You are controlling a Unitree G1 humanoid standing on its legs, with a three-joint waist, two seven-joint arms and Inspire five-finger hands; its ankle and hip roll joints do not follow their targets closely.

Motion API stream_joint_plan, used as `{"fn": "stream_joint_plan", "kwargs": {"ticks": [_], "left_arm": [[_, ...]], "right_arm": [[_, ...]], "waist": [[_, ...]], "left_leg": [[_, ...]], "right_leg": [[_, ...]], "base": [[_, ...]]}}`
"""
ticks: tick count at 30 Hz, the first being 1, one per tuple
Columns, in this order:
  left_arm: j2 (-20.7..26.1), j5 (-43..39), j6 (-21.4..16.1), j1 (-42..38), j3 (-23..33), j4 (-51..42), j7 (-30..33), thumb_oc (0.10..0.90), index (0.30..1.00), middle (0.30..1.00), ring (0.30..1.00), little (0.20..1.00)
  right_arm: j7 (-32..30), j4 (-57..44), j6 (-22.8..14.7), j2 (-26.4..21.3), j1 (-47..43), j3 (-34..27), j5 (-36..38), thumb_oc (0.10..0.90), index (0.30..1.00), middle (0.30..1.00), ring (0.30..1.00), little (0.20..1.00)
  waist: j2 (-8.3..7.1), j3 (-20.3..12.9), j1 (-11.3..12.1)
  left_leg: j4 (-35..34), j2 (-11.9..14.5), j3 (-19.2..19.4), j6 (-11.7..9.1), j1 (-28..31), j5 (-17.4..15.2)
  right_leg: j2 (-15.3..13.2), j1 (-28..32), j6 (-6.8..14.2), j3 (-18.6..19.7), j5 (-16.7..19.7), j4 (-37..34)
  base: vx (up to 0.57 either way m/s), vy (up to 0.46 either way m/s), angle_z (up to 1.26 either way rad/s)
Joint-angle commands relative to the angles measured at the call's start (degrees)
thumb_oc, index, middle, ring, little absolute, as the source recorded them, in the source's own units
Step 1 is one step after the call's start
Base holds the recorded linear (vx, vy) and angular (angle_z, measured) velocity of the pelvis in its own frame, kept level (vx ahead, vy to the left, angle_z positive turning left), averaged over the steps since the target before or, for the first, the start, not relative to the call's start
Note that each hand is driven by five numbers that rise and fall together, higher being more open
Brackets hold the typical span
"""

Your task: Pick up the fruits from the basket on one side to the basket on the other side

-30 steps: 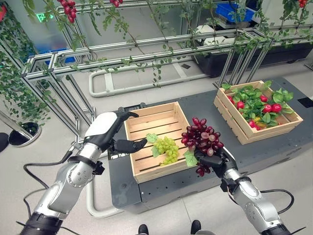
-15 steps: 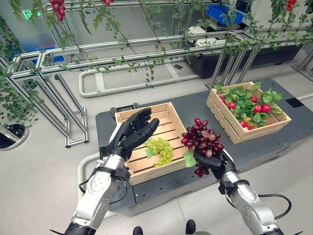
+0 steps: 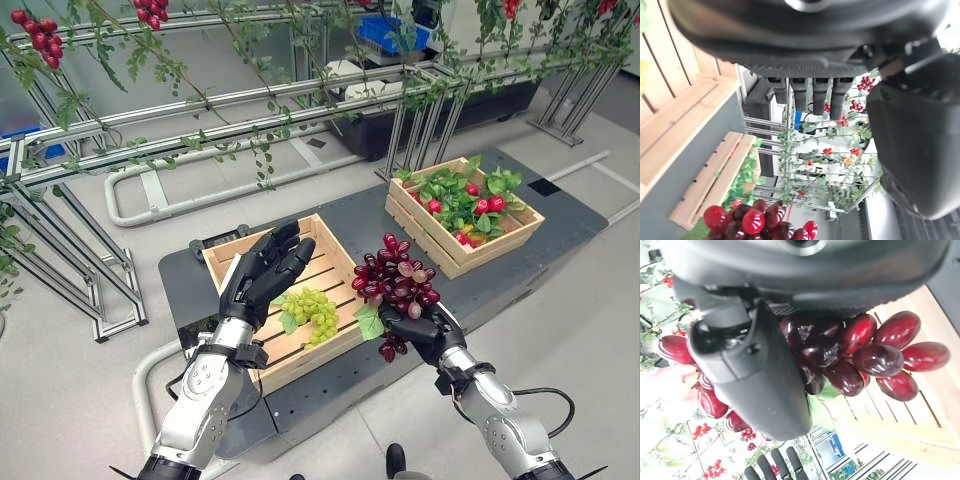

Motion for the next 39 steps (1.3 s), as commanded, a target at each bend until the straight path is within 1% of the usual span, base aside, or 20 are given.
{"fn": "stream_joint_plan", "kwargs": {"ticks": [1, 4, 6, 7, 9, 12, 14, 15, 17, 18, 19, 22, 23, 27, 29, 30, 31, 33, 36, 39], "left_arm": [[0.52, 1.78, -8.89, -6.39, 2.18, -1.47, -2.95, 0.800, 0.900, 0.900, 0.900, 0.900], [0.57, 1.61, -8.62, -6.84, 1.74, -1.24, -4.50, 0.800, 0.900, 0.900, 0.900, 0.900], [0.43, 1.64, -8.56, -6.90, 1.52, -1.43, -5.44, 0.800, 0.900, 0.900, 0.900, 0.900], [0.30, 1.51, -8.55, -6.71, 1.62, -1.63, -6.16, 0.800, 0.900, 0.900, 0.900, 0.900], [0.55, 1.41, -7.74, -6.69, 2.02, -2.14, -6.80, 0.800, 0.900, 0.900, 0.900, 0.900], [1.27, 1.19, -6.43, -6.13, 2.47, -2.83, -7.18, 0.800, 0.900, 0.900, 0.900, 0.900], [1.91, 0.35, -6.87, -5.35, 2.09, -3.24, -7.71, 0.800, 0.900, 0.900, 0.900, 0.900], [1.97, 0.28, -6.97, -5.30, 1.91, -3.24, -7.54, 0.800, 0.900, 0.900, 0.900, 0.900], [1.85, -0.33, -7.29, -5.15, 0.76, -3.20, -7.21, 0.800, 0.900, 0.900, 0.900, 0.900], [1.82, -0.30, -7.36, -5.17, 0.71, -3.19, -7.26, 0.800, 0.900, 0.900, 0.900, 0.900], [1.80, -0.10, -7.76, -5.50, -0.15, -2.82, -6.29, 0.800, 0.900, 0.900, 0.900, 0.900], [2.01, -0.36, -8.72, -5.89, -0.87, -1.95, -6.68, 0.800, 0.900, 0.900, 0.900, 0.900], [2.07, -0.21, -9.13, -6.09, -1.07, -1.84, -6.64, 0.800, 0.900, 0.900, 0.900, 0.900], [2.80, -0.17, -9.22, -5.77, -0.60, -2.94, -3.81, 0.800, 0.900, 0.900, 0.900, 0.900], [2.98, -0.29, -8.87, -5.29, -0.02, -3.50, -2.59, 0.800, 0.900, 0.900, 0.900, 0.900], [2.92, -0.22, -8.80, -5.27, 0.09, -3.62, -2.31, 0.800, 0.900, 0.900, 0.900, 0.900], [2.64, 0.11, -8.60, -5.37, 0.12, -3.89, -1.74, 0.800, 0.900, 0.900, 0.900, 0.900], [2.15, 0.37, -8.33, -5.88, -0.54, -3.84, -1.94, 0.800, 0.900, 0.900, 0.900, 0.900], [0.18, 0.79, -9.06, -7.29, -2.66, -2.58, -0.91, 0.800, 0.900, 0.900, 0.900, 0.900], [-1.01, 0.51, -9.52, -7.99, -4.00, -1.88, -0.40, 0.800, 0.900, 0.900, 0.900, 0.900]], "right_arm": [[3.91, -6.33, -9.38, -0.29, -8.84, -2.84, 4.37, 0.400, 0.300, 0.300, 0.300, 0.300], [2.70, -6.06, -9.85, 0.18, -9.27, -2.75, 2.96, 0.400, 0.300, 0.300, 0.300, 0.300], [2.86, -6.26, -10.37, 0.25, -8.39, -2.95, 2.49, 0.400, 0.300, 0.300, 0.300, 0.300], [3.68, -6.72, -10.51, 0.40, -7.44, -3.39, 2.11, 0.400, 0.300, 0.300, 0.300, 0.300], [4.16, -7.14, -10.11, 0.42, -6.98, -3.60, 2.20, 0.400, 0.300, 0.300, 0.300, 0.300], [4.24, -7.23, -9.64, -0.11, -6.42, -3.50, 3.06, 0.400, 0.300, 0.300, 0.300, 0.300], [4.81, -7.99, -8.91, -1.20, -6.33, -2.45, 3.36, 0.400, 0.300, 0.300, 0.300, 0.300], [5.05, -7.93, -8.93, -1.32, -6.39, -2.25, 3.50, 0.400, 0.300, 0.300, 0.300, 0.300], [5.92, -6.73, -9.76, -1.27, -6.80, -1.46, 3.71, 0.400, 0.300, 0.300, 0.300, 0.300], [5.97, -6.62, -9.83, -1.25, -6.84, -1.43, 3.72, 0.400, 0.300, 0.300, 0.300, 0.300], [6.80, -6.43, -10.12, -1.11, -7.16, -0.83, 3.99, 0.400, 0.300, 0.300, 0.300, 0.300], [6.58, -6.02, -10.97, -0.88, -7.39, 0.09, 3.96, 0.400, 0.300, 0.300, 0.300, 0.300], [7.09, -5.94, -11.38, -0.62, -7.28, 0.80, 3.35, 0.400, 0.300, 0.300, 0.300, 0.300], [9.48, -5.90, -10.99, 0.55, -7.07, 2.44, 2.19, 0.400, 0.300, 0.300, 0.300, 0.300], [10.37, -5.29, -10.96, 1.05, -7.73, 3.43, 1.81, 0.400, 0.300, 0.300, 0.300, 0.300], [10.67, -5.13, -11.04, 1.16, -7.93, 3.67, 1.69, 0.400, 0.300, 0.300, 0.300, 0.300], [11.06, -4.83, -11.11, 1.21, -8.47, 3.97, 1.50, 0.400, 0.300, 0.300, 0.300, 0.300], [9.74, -4.67, -11.71, 1.17, -8.80, 4.03, 0.89, 0.400, 0.300, 0.300, 0.300, 0.300], [8.55, -4.07, -12.96, 0.28, -8.31, 3.91, 0.49, 0.400, 0.300, 0.300, 0.300, 0.300], [7.84, -3.54, -14.34, -0.02, -7.55, 3.56, -0.06, 0.400, 0.300, 0.300, 0.300, 0.300]], "waist": [[3.00, -2.26, 1.08], [3.33, -2.03, 1.22], [3.32, -1.91, 1.01], [3.21, -1.80, 1.03], [3.25, -1.59, 1.28], [3.44, -1.52, 1.73], [4.08, -1.49, 2.04], [4.27, -1.48, 2.08], [5.21, -1.30, 2.32], [5.25, -1.40, 2.39], [5.48, -1.11, 2.60], [5.64, -1.22, 2.95], [5.17, -1.39, 3.45], [3.09, -2.74, 4.60], [2.48, -3.46, 5.79], [2.39, -3.60, 6.03], [2.27, -3.94, 6.44], [2.13, -4.08, 6.43], [2.17, -3.20, 5.00], [2.24, -2.43, 3.69]], "left_leg": [[2.72, -1.09, -3.25, -0.87, -2.56, -4.03], [3.27, -2.53, -2.83, 0.10, -2.73, -4.86], [3.82, -3.37, -2.17, 0.54, -2.89, -5.56], [4.05, -3.89, -1.48, 0.62, -2.73, -5.93], [3.74, -4.24, -0.51, 0.56, -2.34, -5.84], [2.89, -4.53, 1.40, 0.92, -1.87, -5.44], [2.14, -4.47, 4.30, 1.85, -2.00, -4.71], [2.07, -4.31, 4.64, 1.97, -2.08, -4.54], [1.38, -3.44, 6.23, 2.60, -2.50, -3.47], [1.39, -3.39, 6.40, 2.64, -2.72, -3.39], [1.53, -2.97, 7.62, 2.88, -3.27, -2.93], [1.70, -2.16, 9.28, 2.63, -4.38, -2.26], [1.86, -1.94, 11.24, 2.16, -5.48, -1.70], [0.96, -2.37, 16.84, 2.08, -7.14, -1.54], [0.69, -1.41, 20.69, 1.31, -8.26, -0.41], [0.75, -1.10, 21.47, 0.93, -8.58, -0.06], [1.16, -0.17, 23.25, -0.27, -9.72, 0.92], [2.07, 0.65, 24.28, -1.43, -11.33, 1.67], [3.00, 1.68, 24.15, -3.17, -12.83, 3.06], [2.65, 2.58, 23.43, -4.34, -14.05, 4.95]], "right_leg": [[-2.31, -0.74, 3.02, -1.50, 0.55, 2.90], [-3.73, -1.61, 3.03, -1.34, 2.14, 3.69], [-4.73, -3.13, 3.13, -0.89, 4.60, 4.09], [-6.13, -4.02, 3.63, -1.76, 6.92, 3.05], [-6.93, -4.53, 3.97, -3.65, 8.14, 1.99], [-6.45, -5.23, 4.14, -6.59, 8.01, 5.20], [-4.82, -4.74, 3.08, -10.09, 4.72, 11.42], [-4.51, -4.72, 2.79, -10.42, 3.93, 13.08], [-2.97, -4.22, 1.24, -12.15, -1.35, 21.19], [-2.88, -4.34, 1.12, -12.21, -1.53, 21.60], [-2.58, -3.57, 0.37, -13.87, -4.24, 26.91], [-1.22, -2.65, -0.41, -15.27, -7.60, 30.60], [-0.23, -0.50, -0.30, -17.36, -10.48, 31.22], [1.20, 6.21, 1.18, -21.75, -14.18, 26.90], [2.30, 10.13, 0.48, -24.79, -15.68, 20.92], [2.69, 11.08, 0.13, -25.35, -16.15, 18.73], [4.09, 13.02, -1.04, -25.87, -17.29, 13.20], [5.81, 13.47, -2.19, -24.78, -17.13, 8.81], [8.03, 12.39, -3.55, -22.59, -13.87, 3.61], [9.35, 11.43, -4.19, -21.15, -11.77, 1.74]], "base": [[-0.14, 0.348, -0.13], [-0.12, 0.294, -0.14], [-0.10, 0.281, -0.06], [-0.06, 0.167, -0.02], [-0.06, 0.166, -0.22], [-0.06, 0.127, -0.49], [-0.10, 0.139, -0.59], [-0.10, 0.119, -0.67], [-0.09, 0.067, -0.64], [-0.12, 0.040, -0.38], [-0.11, 0.004, -0.19], [-0.12, -0.037, -0.17], [-0.14, -0.076, -0.28], [-0.09, -0.134, -0.79], [-0.17, -0.247, -1.48], [-0.20, -0.280, -1.73], [-0.22, -0.306, -1.62], [-0.22, -0.307, -1.35], [-0.22, -0.254, -0.92], [-0.23, -0.206, -0.17]]}}
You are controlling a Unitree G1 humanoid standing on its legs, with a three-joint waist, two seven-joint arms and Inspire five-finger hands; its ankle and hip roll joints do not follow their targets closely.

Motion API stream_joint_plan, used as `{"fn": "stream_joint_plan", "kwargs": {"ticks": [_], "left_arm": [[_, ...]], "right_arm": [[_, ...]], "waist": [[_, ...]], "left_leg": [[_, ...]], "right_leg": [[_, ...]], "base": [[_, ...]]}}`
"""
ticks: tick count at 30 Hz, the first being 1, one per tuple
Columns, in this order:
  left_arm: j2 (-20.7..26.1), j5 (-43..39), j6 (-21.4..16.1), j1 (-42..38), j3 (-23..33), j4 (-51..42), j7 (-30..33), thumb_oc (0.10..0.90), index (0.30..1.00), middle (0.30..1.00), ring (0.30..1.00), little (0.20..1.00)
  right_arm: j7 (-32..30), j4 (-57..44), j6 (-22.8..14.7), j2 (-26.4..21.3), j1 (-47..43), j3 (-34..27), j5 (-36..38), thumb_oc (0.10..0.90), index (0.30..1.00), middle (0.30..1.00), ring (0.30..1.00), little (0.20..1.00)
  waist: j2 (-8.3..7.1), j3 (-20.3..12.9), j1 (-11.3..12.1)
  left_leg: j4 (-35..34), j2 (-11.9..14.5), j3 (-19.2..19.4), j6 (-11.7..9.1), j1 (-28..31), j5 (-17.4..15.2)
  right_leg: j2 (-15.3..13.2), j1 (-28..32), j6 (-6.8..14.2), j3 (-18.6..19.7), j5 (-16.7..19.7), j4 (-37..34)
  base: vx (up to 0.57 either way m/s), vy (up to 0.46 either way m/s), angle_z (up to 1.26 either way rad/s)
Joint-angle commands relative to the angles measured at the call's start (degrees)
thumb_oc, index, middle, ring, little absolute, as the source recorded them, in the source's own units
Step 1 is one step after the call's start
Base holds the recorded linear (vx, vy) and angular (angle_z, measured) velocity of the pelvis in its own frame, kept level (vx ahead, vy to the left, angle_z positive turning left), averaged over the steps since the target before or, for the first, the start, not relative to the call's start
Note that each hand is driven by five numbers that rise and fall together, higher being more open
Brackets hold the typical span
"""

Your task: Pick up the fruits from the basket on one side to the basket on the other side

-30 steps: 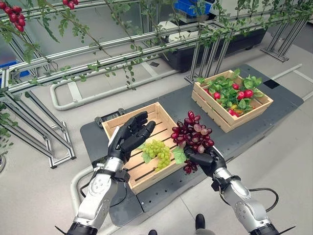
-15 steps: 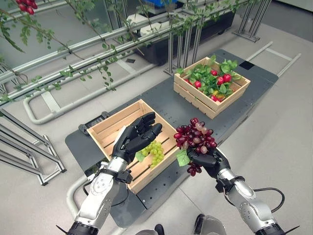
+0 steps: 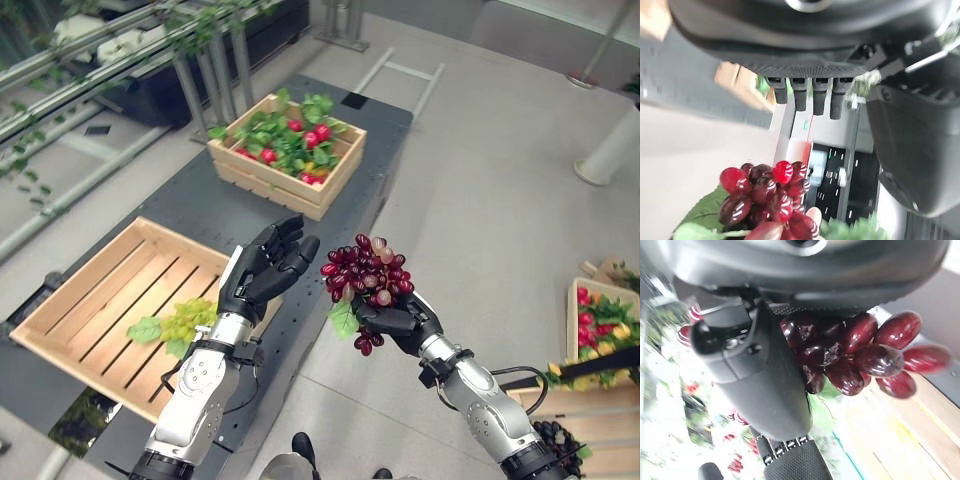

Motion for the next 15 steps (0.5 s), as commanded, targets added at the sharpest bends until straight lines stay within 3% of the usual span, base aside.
{"fn": "stream_joint_plan", "kwargs": {"ticks": [1, 8, 10, 12, 14, 15], "left_arm": [[-1.08, -0.52, -7.90, -7.16, -2.17, -1.52, 0.13, 0.800, 0.900, 0.900, 0.900, 0.900], [-1.64, -0.33, -9.25, -6.18, -2.13, -1.33, -0.59, 0.800, 0.900, 0.900, 0.900, 0.900], [-1.54, -0.32, -9.15, -5.77, -1.56, -1.85, -1.11, 0.800, 0.900, 0.900, 0.900, 0.900], [-1.27, -0.44, -9.11, -4.97, -0.81, -2.71, -0.11, 0.800, 0.900, 0.900, 0.900, 0.900], [-1.36, -1.09, -8.94, -4.08, 0.45, -3.23, -0.85, 0.800, 0.900, 0.900, 0.900, 0.900], [-1.35, -1.41, -9.06, -3.93, 0.66, -3.23, -1.41, 0.800, 0.900, 0.900, 0.900, 0.900]], "right_arm": [[1.35, -5.58, -10.63, 0.65, -3.10, -2.42, 0.14, 0.400, 0.300, 0.300, 0.300, 0.300], [1.33, -7.44, -10.19, -1.26, -1.36, -4.77, 0.14, 0.400, 0.300, 0.300, 0.300, 0.300], [1.54, -7.66, -9.66, -1.40, -1.29, -5.50, 0.25, 0.400, 0.300, 0.300, 0.300, 0.300], [3.05, -8.37, -7.81, -1.83, -1.51, -6.38, 0.74, 0.400, 0.300, 0.300, 0.300, 0.300], [3.38, -9.18, -6.62, -2.19, -1.61, -6.99, 1.28, 0.400, 0.300, 0.300, 0.300, 0.300], [3.21, -9.32, -6.51, -2.27, -1.62, -7.08, 1.46, 0.400, 0.300, 0.300, 0.300, 0.300]], "waist": [[0.49, -4.50, -1.71], [0.72, -3.83, -3.29], [0.38, -3.82, -2.92], [-0.49, -3.86, -1.78], [-1.35, -3.97, -1.22], [-1.54, -4.12, -1.24]], "left_leg": [[-0.48, -0.48, -4.29, -7.41, -7.36, 2.09], [-1.33, 0.99, -7.10, -9.69, -9.15, 5.02], [-0.15, 0.58, -10.65, -9.31, -9.48, 3.94], [3.77, -1.23, -20.28, -7.94, -9.39, 1.18], [8.43, -3.33, -25.90, -7.77, -8.82, -2.10], [9.34, -3.66, -26.52, -7.75, -9.02, -2.60]], "right_leg": [[3.43, 1.45, -1.74, 2.60, -1.91, 1.22], [4.79, -1.18, -2.22, 4.92, 0.19, 0.20], [4.82, -1.54, -2.45, 6.49, 0.13, 0.20], [4.41, -2.61, -3.07, 9.94, 0.95, 0.20], [3.61, -2.82, -3.05, 13.07, 1.40, 0.20], [3.42, -2.98, -3.06, 13.53, 1.52, 0.20]], "base": [[-0.20, -0.174, 0.04], [-0.16, -0.124, -0.14], [-0.11, -0.071, -0.23], [-0.10, -0.017, -0.44], [-0.03, 0.034, -0.60], [-0.02, 0.051, -0.82]]}}
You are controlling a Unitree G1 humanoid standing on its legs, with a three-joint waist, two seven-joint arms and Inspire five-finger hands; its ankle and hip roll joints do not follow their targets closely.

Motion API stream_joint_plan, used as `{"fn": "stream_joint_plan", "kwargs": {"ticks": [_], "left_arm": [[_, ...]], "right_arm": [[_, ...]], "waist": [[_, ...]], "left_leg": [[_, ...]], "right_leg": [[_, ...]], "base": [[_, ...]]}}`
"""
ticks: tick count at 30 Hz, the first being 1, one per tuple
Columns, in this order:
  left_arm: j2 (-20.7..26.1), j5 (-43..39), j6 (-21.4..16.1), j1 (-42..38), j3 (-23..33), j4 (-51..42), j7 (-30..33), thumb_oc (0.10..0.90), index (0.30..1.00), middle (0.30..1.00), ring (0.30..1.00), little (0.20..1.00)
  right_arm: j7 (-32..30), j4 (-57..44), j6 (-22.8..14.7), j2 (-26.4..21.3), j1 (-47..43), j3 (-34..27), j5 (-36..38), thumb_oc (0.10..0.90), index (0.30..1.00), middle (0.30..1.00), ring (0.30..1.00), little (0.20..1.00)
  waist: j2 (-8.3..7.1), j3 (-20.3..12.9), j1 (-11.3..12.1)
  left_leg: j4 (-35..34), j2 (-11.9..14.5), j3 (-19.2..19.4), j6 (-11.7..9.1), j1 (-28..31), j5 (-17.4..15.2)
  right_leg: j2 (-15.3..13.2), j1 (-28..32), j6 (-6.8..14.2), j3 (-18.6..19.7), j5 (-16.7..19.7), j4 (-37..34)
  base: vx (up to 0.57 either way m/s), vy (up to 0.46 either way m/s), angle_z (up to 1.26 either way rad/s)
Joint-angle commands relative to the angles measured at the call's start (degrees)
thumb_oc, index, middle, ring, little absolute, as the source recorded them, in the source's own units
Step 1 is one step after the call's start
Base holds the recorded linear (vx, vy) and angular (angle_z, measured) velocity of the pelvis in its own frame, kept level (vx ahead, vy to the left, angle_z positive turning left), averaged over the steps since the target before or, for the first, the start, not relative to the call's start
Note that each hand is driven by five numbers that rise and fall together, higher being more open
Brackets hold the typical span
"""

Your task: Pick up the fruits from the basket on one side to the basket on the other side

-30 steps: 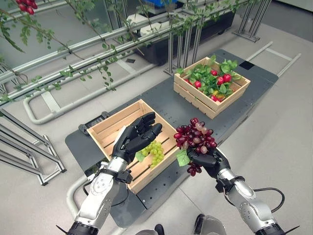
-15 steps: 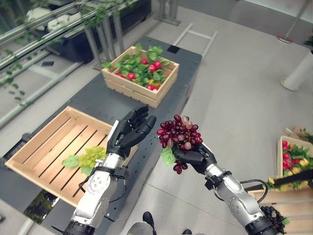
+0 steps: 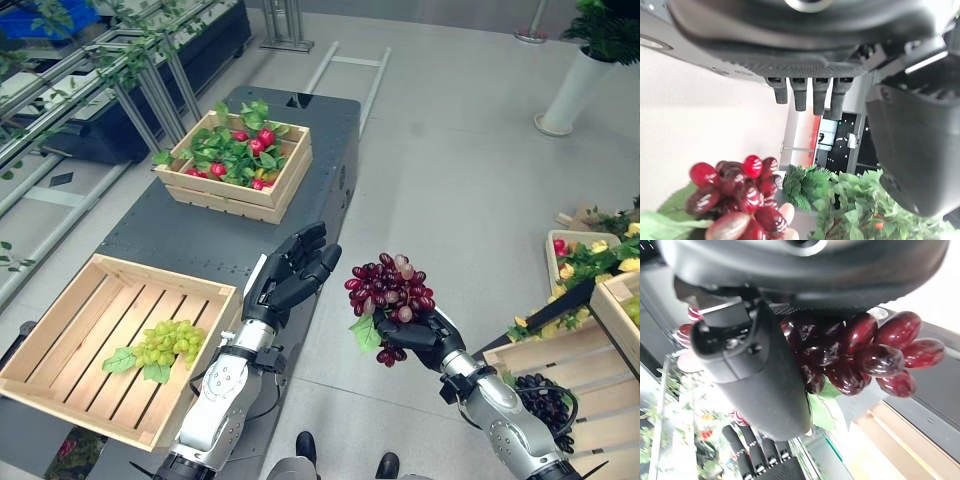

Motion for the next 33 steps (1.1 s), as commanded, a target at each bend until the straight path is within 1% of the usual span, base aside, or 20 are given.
{"fn": "stream_joint_plan", "kwargs": {"ticks": [1, 2, 3, 4, 6, 8, 10, 12, 15, 17, 19, 22, 23, 26, 27, 29, 30, 31, 32, 33], "left_arm": [[0.58, -1.89, -9.04, -4.28, 3.36, -3.39, -2.58, 0.800, 0.900, 0.900, 0.900, 0.900], [0.30, -2.33, -8.92, -3.99, 3.94, -3.75, -3.37, 0.800, 0.900, 0.900, 0.900, 0.900], [0.23, -2.62, -8.83, -3.97, 4.08, -3.87, -3.80, 0.800, 0.900, 0.900, 0.900, 0.900], [0.11, -3.18, -8.67, -3.95, 4.34, -3.97, -3.89, 0.800, 0.900, 0.900, 0.900, 0.900], [-0.04, -3.71, -8.69, -3.97, 4.61, -3.86, -4.55, 0.800, 0.900, 0.900, 0.900, 0.900], [-0.21, -5.01, -8.12, -4.37, 4.70, -3.88, -5.63, 0.800, 0.900, 0.900, 0.900, 0.900], [-0.43, -6.10, -7.85, -5.24, 3.67, -3.36, -6.24, 0.800, 0.900, 0.900, 0.900, 0.900], [-0.25, -6.07, -7.41, -5.52, 3.21, -3.26, -6.82, 0.800, 0.900, 0.900, 0.900, 0.900], [0.28, -6.28, -7.12, -5.17, 2.99, -3.63, -8.03, 0.800, 0.900, 0.900, 0.900, 0.900], [1.18, -6.33, -7.01, -5.34, 2.52, -3.57, -9.56, 0.800, 0.900, 0.900, 0.900, 0.900], [1.47, -5.94, -6.85, -5.59, 2.07, -3.61, -10.45, 0.800, 0.900, 0.900, 0.900, 0.900], [1.72, -5.75, -6.33, -5.89, 1.22, -3.68, -10.79, 0.800, 0.900, 0.900, 0.900, 0.900], [1.69, -5.58, -6.07, -6.13, 0.72, -3.43, -11.35, 0.800, 0.900, 0.900, 0.900, 0.900], [1.98, -5.17, -5.59, -6.21, 0.49, -3.47, -10.82, 0.800, 0.900, 0.900, 0.900, 0.900], [2.36, -4.77, -5.76, -6.08, 0.83, -3.54, -10.08, 0.800, 0.900, 0.900, 0.900, 0.900], [2.93, -4.85, -6.20, -6.05, 1.10, -3.79, -9.75, 0.800, 0.900, 0.900, 0.900, 0.900], [3.30, -5.19, -6.57, -6.03, 1.07, -3.88, -8.95, 0.800, 0.900, 0.900, 0.900, 0.900], [3.36, -5.28, -6.70, -6.00, 1.07, -3.86, -8.75, 0.800, 0.900, 0.900, 0.900, 0.900], [3.47, -5.38, -7.08, -5.93, 1.19, -4.04, -7.85, 0.800, 0.900, 0.900, 0.900, 0.900], [3.55, -5.63, -7.43, -5.80, 1.48, -3.93, -7.65, 0.800, 0.900, 0.900, 0.900, 0.900]], "right_arm": [[3.20, -9.07, -5.67, 1.95, -5.52, -4.95, 1.98, 0.400, 0.300, 0.300, 0.300, 0.300], [3.04, -9.45, -5.44, 2.14, -5.51, -5.07, 1.82, 0.400, 0.300, 0.300, 0.300, 0.300], [2.80, -9.59, -5.39, 2.18, -5.55, -5.06, 1.90, 0.400, 0.300, 0.300, 0.300, 0.300], [2.40, -9.77, -4.98, 2.64, -5.93, -4.69, 2.27, 0.400, 0.300, 0.300, 0.300, 0.300], [2.06, -9.70, -4.66, 3.27, -6.27, -4.40, 2.59, 0.400, 0.300, 0.300, 0.300, 0.300], [0.60, -9.85, -4.10, 4.47, -6.42, -4.39, 2.84, 0.400, 0.300, 0.300, 0.300, 0.300], [-0.75, -9.55, -4.39, 6.05, -6.09, -4.26, 2.47, 0.400, 0.300, 0.300, 0.300, 0.300], [-1.25, -9.45, -4.41, 6.68, -5.82, -4.48, 3.08, 0.400, 0.300, 0.300, 0.300, 0.300], [-1.80, -9.36, -4.80, 7.20, -5.43, -4.74, 3.47, 0.400, 0.300, 0.300, 0.300, 0.300], [-1.06, -8.26, -5.82, 7.58, -4.61, -5.48, 3.89, 0.400, 0.300, 0.300, 0.300, 0.300], [-1.09, -7.90, -6.16, 7.46, -4.35, -5.85, 3.70, 0.400, 0.300, 0.300, 0.300, 0.300], [-1.27, -7.84, -6.75, 7.57, -3.78, -6.00, 3.45, 0.400, 0.300, 0.300, 0.300, 0.300], [-1.67, -7.96, -7.06, 7.80, -3.43, -6.07, 3.28, 0.400, 0.300, 0.300, 0.300, 0.300], [-0.41, -8.33, -6.53, 8.20, -3.02, -6.25, 3.22, 0.400, 0.300, 0.300, 0.300, 0.300], [1.00, -8.24, -5.99, 7.78, -3.19, -6.24, 3.60, 0.400, 0.300, 0.300, 0.300, 0.300], [1.70, -8.46, -5.81, 6.75, -3.51, -5.99, 3.74, 0.400, 0.300, 0.300, 0.300, 0.300], [2.17, -8.24, -5.90, 6.15, -3.72, -5.65, 3.73, 0.400, 0.300, 0.300, 0.300, 0.300], [2.22, -8.17, -5.93, 5.99, -3.81, -5.55, 3.74, 0.400, 0.300, 0.300, 0.300, 0.300], [2.59, -7.46, -6.52, 5.23, -4.48, -5.10, 4.10, 0.400, 0.300, 0.300, 0.300, 0.300], [3.04, -6.73, -7.07, 4.87, -5.08, -4.67, 4.37, 0.400, 0.300, 0.300, 0.300, 0.300]], "waist": [[-3.90, -4.49, 0.06], [-4.17, -4.57, 0.06], [-4.19, -4.58, 0.06], [-4.10, -4.79, 0.15], [-3.82, -5.15, 0.13], [-2.47, -6.47, -0.63], [-1.43, -7.30, -1.59], [-1.05, -7.28, -2.17], [-0.61, -6.66, -2.68], [-0.33, -5.96, -3.49], [-0.23, -5.72, -3.86], [-0.15, -5.28, -4.44], [-0.24, -5.00, -4.80], [-0.65, -4.78, -4.72], [-0.64, -4.76, -4.25], [-0.35, -4.68, -3.51], [0.04, -4.64, -3.07], [0.11, -4.60, -2.91], [0.49, -4.40, -2.09], [0.63, -4.40, -1.33]], "left_leg": [[8.07, -7.42, -7.06, -3.10, -8.21, -6.04], [11.50, -8.55, -9.03, -2.73, -8.33, -7.13], [12.11, -8.72, -9.41, -2.66, -8.33, -7.37], [13.25, -9.45, -11.96, -2.20, -7.68, -8.19], [11.29, -9.41, -13.07, -1.79, -5.94, -8.95], [3.89, -8.02, -12.26, -1.39, -1.33, -7.97], [-1.76, -7.35, -11.43, -0.97, 1.87, -6.96], [-3.07, -7.66, -11.07, -0.55, 3.22, -7.03], [-4.09, -7.82, -10.61, 0.14, 4.43, -7.15], [-4.61, -8.48, -9.74, 1.47, 5.16, -7.59], [-4.93, -8.95, -9.42, 2.10, 5.26, -7.81], [-5.07, -9.65, -8.87, 2.97, 5.35, -8.19], [-5.26, -10.01, -8.20, 3.30, 5.61, -8.65], [-5.92, -10.24, -5.52, 3.43, 6.17, -9.53], [-5.91, -9.94, -3.54, 3.44, 6.12, -9.56], [-5.89, -9.47, -1.19, 3.73, 5.59, -9.08], [-5.66, -9.04, 0.25, 4.04, 5.03, -8.68], [-5.61, -8.98, 0.57, 4.13, 4.93, -8.62], [-5.56, -8.38, 1.88, 4.46, 4.35, -8.33], [-5.47, -7.81, 2.81, 4.52, 3.93, -8.26]], "right_leg": [[0.12, 0.26, 1.23, 4.09, 0.88, 0.16], [-0.12, 0.23, 1.28, 5.58, 1.11, 0.16], [-0.14, 0.22, 1.31, 5.96, 1.14, 0.16], [-0.15, 0.17, 1.43, 7.83, 1.31, 0.16], [-0.16, 0.15, 1.69, 8.98, 1.42, 0.16], [0.05, 0.11, 2.24, 9.42, 0.99, 0.16], [-0.75, -0.24, 3.47, 9.00, 1.39, 0.16], [-1.86, -0.53, 4.76, 8.86, 2.24, 0.24], [-3.34, -2.10, 6.00, 8.71, 2.44, 2.76], [-5.34, -4.89, 7.43, 8.70, 3.29, 5.52], [-6.12, -5.95, 7.99, 8.93, 3.67, 6.49], [-7.29, -7.83, 8.55, 9.56, 5.17, 7.37], [-8.21, -8.75, 8.90, 9.76, 6.73, 7.10], [-10.00, -10.74, 9.73, 7.25, 10.88, 6.45], [-10.30, -11.19, 9.93, 4.12, 10.32, 8.68], [-10.32, -11.32, 9.59, 1.02, 8.04, 12.62], [-10.51, -11.15, 8.99, -0.91, 6.55, 17.16], [-10.69, -11.12, 8.80, -1.28, 6.14, 18.32], [-11.58, -10.54, 7.82, -3.18, 4.51, 22.70], [-12.39, -9.52, 7.09, -4.31, 3.06, 24.92]], "base": [[-0.02, 0.070, -0.70], [-0.02, 0.073, -0.60], [0.00, 0.140, -0.33], [0.03, 0.159, -0.25], [0.05, 0.188, -0.39], [0.07, 0.264, -0.42], [0.05, 0.296, -0.24], [0.03, 0.262, -0.07], [-0.01, 0.240, -0.26], [-0.06, 0.326, -0.25], [-0.04, 0.237, -0.29], [-0.02, 0.206, -0.20], [-0.02, 0.171, -0.27], [-0.04, 0.128, -0.43], [-0.08, 0.064, -0.84], [-0.11, 0.042, -0.98], [-0.09, 0.029, -0.91], [-0.10, 0.016, -0.76], [-0.09, -0.032, -0.73], [-0.10, -0.084, -0.73]]}}
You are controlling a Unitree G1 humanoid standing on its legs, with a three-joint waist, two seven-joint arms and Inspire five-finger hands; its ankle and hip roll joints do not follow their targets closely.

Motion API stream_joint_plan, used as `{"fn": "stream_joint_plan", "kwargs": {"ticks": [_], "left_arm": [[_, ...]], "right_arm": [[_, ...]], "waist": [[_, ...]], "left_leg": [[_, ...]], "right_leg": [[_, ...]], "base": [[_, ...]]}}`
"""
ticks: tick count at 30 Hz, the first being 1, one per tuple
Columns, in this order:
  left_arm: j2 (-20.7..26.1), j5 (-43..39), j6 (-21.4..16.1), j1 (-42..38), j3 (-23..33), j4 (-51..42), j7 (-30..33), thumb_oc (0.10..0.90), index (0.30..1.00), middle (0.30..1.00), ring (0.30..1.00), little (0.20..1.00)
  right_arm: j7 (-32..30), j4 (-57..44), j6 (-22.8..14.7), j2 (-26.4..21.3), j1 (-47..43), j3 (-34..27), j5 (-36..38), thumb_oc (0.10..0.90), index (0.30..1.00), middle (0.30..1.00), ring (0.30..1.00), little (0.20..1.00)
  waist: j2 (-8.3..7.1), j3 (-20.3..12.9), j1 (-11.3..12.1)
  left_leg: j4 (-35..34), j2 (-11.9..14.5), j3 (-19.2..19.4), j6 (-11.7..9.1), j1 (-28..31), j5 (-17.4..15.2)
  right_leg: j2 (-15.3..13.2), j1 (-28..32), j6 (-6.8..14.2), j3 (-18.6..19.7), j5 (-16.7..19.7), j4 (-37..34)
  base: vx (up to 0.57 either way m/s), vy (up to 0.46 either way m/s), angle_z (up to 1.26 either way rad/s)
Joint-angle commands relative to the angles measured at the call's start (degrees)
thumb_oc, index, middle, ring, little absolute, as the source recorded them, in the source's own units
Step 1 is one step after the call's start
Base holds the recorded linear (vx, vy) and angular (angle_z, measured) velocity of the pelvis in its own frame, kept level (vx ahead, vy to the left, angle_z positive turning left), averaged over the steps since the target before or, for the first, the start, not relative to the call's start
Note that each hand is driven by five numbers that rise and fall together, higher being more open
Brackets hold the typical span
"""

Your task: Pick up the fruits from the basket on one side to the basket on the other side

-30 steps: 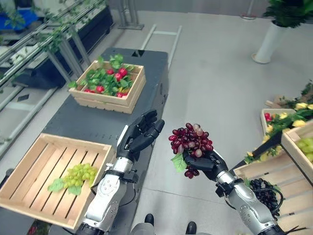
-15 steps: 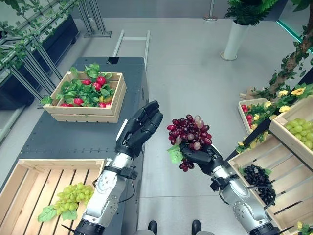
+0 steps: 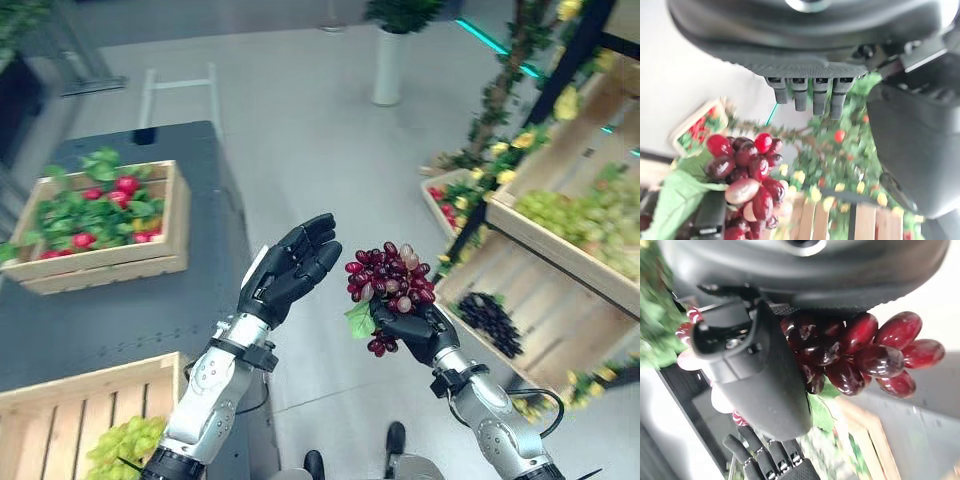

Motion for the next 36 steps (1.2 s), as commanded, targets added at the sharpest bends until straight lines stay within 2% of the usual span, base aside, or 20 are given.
{"fn": "stream_joint_plan", "kwargs": {"ticks": [1, 2, 4, 6, 9, 11, 18, 21, 27, 31, 36], "left_arm": [[0.55, -0.61, -6.50, -4.48, 1.27, -3.47, 0.66, 0.800, 0.900, 0.900, 0.900, 0.900], [0.56, -0.71, -6.52, -4.46, 1.33, -3.41, 0.48, 0.800, 0.900, 0.900, 0.900, 0.900], [0.47, -0.57, -6.52, -4.06, 1.64, -3.38, 0.63, 0.800, 0.900, 0.900, 0.900, 0.900], [0.17, -0.22, -6.99, -3.21, 2.01, -3.74, 1.73, 0.800, 0.900, 0.900, 0.900, 0.900], [-0.35, 0.14, -8.12, -2.89, 2.29, -3.42, 2.84, 0.800, 0.900, 0.900, 0.900, 0.900], [-0.69, 0.18, -8.80, -2.94, 2.16, -3.20, 3.96, 0.800, 0.900, 0.900, 0.900, 0.900], [-2.14, 2.14, -10.34, -2.92, 3.00, -3.78, 6.88, 0.800, 0.900, 0.900, 0.900, 0.900], [-1.77, 4.48, -10.08, -3.50, 3.62, -3.51, 8.43, 0.800, 0.900, 0.900, 0.900, 0.900], [0.45, 14.69, -9.55, -4.39, 6.21, 0.12, 15.71, 0.800, 0.900, 0.900, 0.900, 0.900], [2.83, 22.14, -10.02, -6.18, 7.20, 3.62, 22.33, 0.800, 0.900, 0.900, 0.900, 0.900], [3.81, 24.09, -9.91, -12.18, 6.17, 7.58, 27.30, 0.800, 0.900, 0.900, 0.900, 0.900]], "right_arm": [[4.91, -6.02, -8.31, 0.19, -5.90, -2.37, 3.34, 0.400, 0.300, 0.300, 0.300, 0.300], [4.76, -5.94, -8.31, 0.21, -5.91, -2.35, 3.25, 0.400, 0.300, 0.300, 0.300, 0.300], [4.83, -5.67, -8.23, 0.63, -5.65, -2.27, 2.67, 0.400, 0.300, 0.300, 0.300, 0.300], [4.62, -6.16, -7.30, 1.23, -4.97, -1.74, 1.56, 0.400, 0.300, 0.300, 0.300, 0.300], [4.04, -6.59, -6.22, 1.00, -4.96, -1.32, 1.36, 0.400, 0.300, 0.300, 0.300, 0.300], [3.92, -6.31, -5.55, 1.02, -4.73, -1.12, 1.17, 0.400, 0.300, 0.300, 0.300, 0.300], [3.68, -6.35, -6.02, 0.66, -3.07, -1.67, -0.64, 0.400, 0.300, 0.300, 0.300, 0.300], [3.56, -5.72, -6.79, -0.02, -3.41, -2.33, -1.38, 0.400, 0.300, 0.300, 0.300, 0.300], [1.56, -2.77, -10.73, -2.24, -4.96, -4.34, -4.77, 0.400, 0.300, 0.300, 0.300, 0.300], [-1.75, -0.46, -13.50, -4.81, -8.50, -5.88, -8.64, 0.400, 0.300, 0.300, 0.300, 0.300], [-6.93, 3.19, -18.53, -7.45, -16.98, -7.94, -13.17, 0.400, 0.300, 0.300, 0.300, 0.300]], "waist": [[0.98, -5.34, 2.75], [0.95, -5.38, 2.82], [0.40, -5.96, 3.24], [-0.49, -7.19, 3.42], [-0.88, -7.76, 3.08], [-1.14, -7.82, 2.57], [-2.26, -6.13, 1.11], [-2.14, -5.11, 1.12], [-1.34, -3.30, 1.32], [-0.82, -0.61, 1.56], [-0.29, 6.09, 1.54]], "left_leg": [[0.83, -4.46, -6.73, -0.38, -3.04, -4.28], [0.86, -4.39, -6.69, -0.43, -3.11, -4.26], [0.73, -3.94, -6.94, -1.16, -3.31, -3.89], [-0.03, -2.75, -5.66, -2.90, -3.38, -3.12], [-0.03, -1.35, -3.71, -3.81, -3.64, -2.63], [-0.03, -0.13, -2.89, -4.25, -3.37, -2.19], [1.95, 1.96, -2.71, -5.40, -4.81, -1.82], [2.80, 2.54, -3.24, -6.00, -6.29, -1.47], [2.48, 2.84, -4.18, -6.94, -9.05, -0.30], [2.92, 2.55, -4.96, -7.31, -11.52, 0.13], [11.35, 2.74, -6.12, -8.08, -19.30, -0.83]], "right_leg": [[-6.62, 5.10, 5.39, -0.50, -2.89, 7.42], [-6.60, 5.30, 5.35, -0.55, -2.99, 7.21], [-6.74, 8.07, 5.24, -1.10, -3.04, 1.83], [-7.16, 12.41, 6.20, -1.35, -1.92, -9.00], [-5.88, 13.38, 6.91, -1.17, -1.96, -12.56], [-4.51, 13.62, 6.95, -0.89, -3.11, -12.98], [-1.55, 12.62, 4.72, 0.52, -4.44, -13.33], [-1.16, 11.52, 4.20, 0.62, -4.67, -12.70], [-0.57, 9.27, 3.70, 0.55, -4.85, -12.43], [-0.61, 6.93, 3.59, 0.58, -4.75, -11.96], [-0.99, 0.88, 2.67, 0.91, -6.43, -5.21]], "base": [[-0.05, -0.092, -0.68], [-0.01, -0.136, -0.62], [0.01, -0.196, -0.41], [0.02, -0.327, -0.15], [0.00, -0.257, -0.46], [0.01, -0.284, -0.50], [-0.04, -0.212, -0.19], [-0.10, -0.120, -0.05], [-0.09, -0.035, -0.04], [-0.18, 0.017, 0.03], [-0.21, 0.025, 0.11]]}}
